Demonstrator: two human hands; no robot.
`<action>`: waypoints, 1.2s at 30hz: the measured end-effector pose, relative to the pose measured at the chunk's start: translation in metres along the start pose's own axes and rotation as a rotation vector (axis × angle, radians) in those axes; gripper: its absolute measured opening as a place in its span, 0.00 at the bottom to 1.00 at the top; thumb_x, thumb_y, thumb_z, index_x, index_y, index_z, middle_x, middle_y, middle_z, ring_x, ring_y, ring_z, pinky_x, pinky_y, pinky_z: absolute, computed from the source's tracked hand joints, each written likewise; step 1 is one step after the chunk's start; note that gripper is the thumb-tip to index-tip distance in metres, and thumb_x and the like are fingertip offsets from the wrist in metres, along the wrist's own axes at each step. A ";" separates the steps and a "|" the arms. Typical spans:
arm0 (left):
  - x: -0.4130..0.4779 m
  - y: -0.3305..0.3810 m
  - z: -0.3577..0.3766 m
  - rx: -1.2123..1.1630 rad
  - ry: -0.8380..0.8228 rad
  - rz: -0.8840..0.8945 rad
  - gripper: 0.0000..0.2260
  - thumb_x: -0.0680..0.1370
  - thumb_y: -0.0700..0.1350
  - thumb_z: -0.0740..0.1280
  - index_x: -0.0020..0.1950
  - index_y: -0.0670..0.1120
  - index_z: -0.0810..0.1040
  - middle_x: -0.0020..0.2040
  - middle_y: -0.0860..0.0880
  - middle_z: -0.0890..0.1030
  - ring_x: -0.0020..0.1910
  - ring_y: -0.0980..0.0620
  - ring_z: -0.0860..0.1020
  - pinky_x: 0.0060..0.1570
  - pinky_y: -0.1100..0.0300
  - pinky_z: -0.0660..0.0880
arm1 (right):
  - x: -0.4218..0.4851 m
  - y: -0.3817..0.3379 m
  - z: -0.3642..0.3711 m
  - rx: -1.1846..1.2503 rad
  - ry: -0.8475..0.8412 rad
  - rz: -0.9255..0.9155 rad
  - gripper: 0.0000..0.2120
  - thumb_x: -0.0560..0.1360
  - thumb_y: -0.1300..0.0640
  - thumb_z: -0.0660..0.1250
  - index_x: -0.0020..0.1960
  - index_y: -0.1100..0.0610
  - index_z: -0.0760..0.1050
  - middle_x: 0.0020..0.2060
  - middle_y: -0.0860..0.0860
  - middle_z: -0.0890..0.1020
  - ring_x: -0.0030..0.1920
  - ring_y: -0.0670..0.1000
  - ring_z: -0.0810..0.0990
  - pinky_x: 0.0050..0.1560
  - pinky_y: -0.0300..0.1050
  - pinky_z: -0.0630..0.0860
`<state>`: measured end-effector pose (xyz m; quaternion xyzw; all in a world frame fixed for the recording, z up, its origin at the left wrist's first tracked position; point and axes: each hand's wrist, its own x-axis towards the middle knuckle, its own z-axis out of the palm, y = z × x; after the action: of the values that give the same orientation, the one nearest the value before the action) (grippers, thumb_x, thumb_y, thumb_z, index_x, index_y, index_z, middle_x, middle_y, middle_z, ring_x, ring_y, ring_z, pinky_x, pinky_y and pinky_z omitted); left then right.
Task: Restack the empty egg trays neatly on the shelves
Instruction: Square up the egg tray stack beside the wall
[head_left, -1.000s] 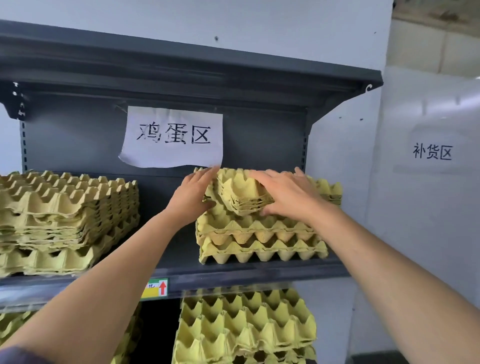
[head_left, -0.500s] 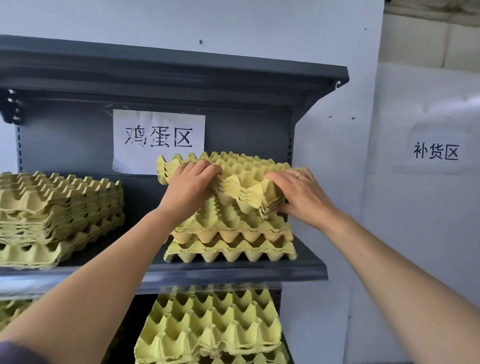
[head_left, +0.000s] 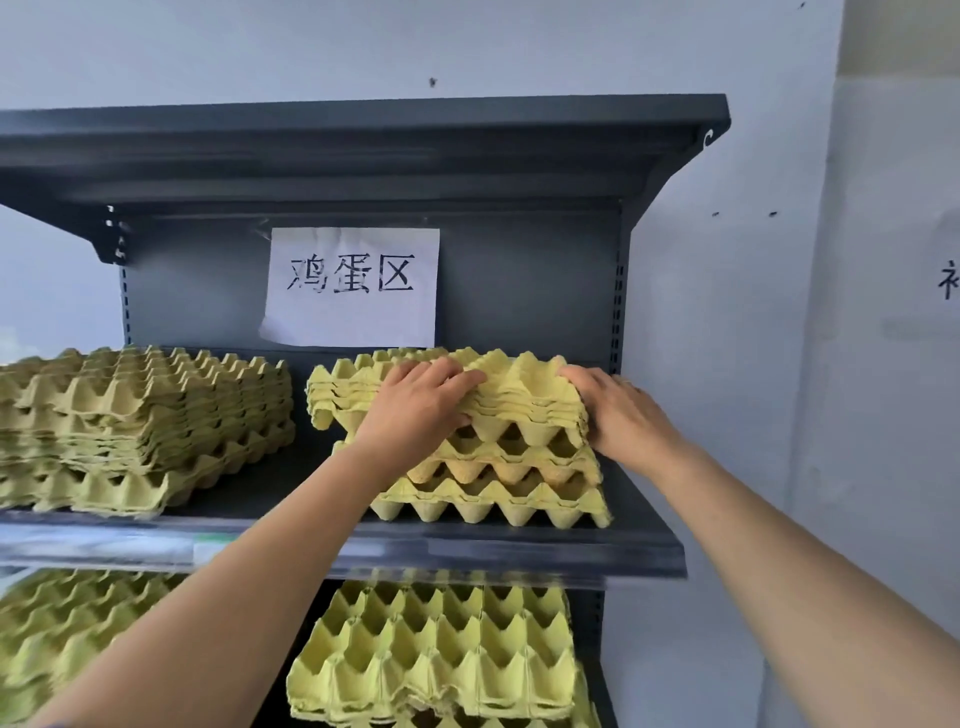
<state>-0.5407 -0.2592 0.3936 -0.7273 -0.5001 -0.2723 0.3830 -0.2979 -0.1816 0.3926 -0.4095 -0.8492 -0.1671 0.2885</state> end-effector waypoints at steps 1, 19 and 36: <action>0.001 -0.001 0.000 -0.008 -0.011 -0.001 0.23 0.70 0.43 0.74 0.64 0.45 0.75 0.55 0.45 0.78 0.54 0.42 0.78 0.59 0.45 0.68 | 0.000 0.001 -0.002 0.002 -0.023 -0.006 0.28 0.75 0.52 0.66 0.72 0.48 0.58 0.66 0.53 0.71 0.61 0.60 0.73 0.58 0.56 0.73; -0.034 -0.083 -0.031 0.037 -0.290 -0.204 0.29 0.76 0.55 0.66 0.74 0.56 0.59 0.66 0.52 0.71 0.66 0.48 0.67 0.64 0.52 0.59 | 0.023 -0.108 -0.040 -0.306 -0.154 -0.077 0.19 0.74 0.42 0.66 0.60 0.51 0.72 0.54 0.48 0.76 0.51 0.53 0.75 0.47 0.50 0.72; -0.002 -0.066 -0.033 -0.020 0.018 -0.049 0.23 0.72 0.45 0.72 0.66 0.49 0.71 0.56 0.49 0.77 0.55 0.44 0.73 0.53 0.51 0.65 | 0.008 -0.092 -0.070 -0.397 0.165 0.023 0.11 0.75 0.47 0.68 0.50 0.55 0.76 0.43 0.47 0.72 0.48 0.54 0.75 0.38 0.44 0.66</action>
<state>-0.6032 -0.2734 0.4293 -0.7161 -0.5115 -0.2932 0.3736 -0.3499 -0.2691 0.4475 -0.4529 -0.7683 -0.3607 0.2728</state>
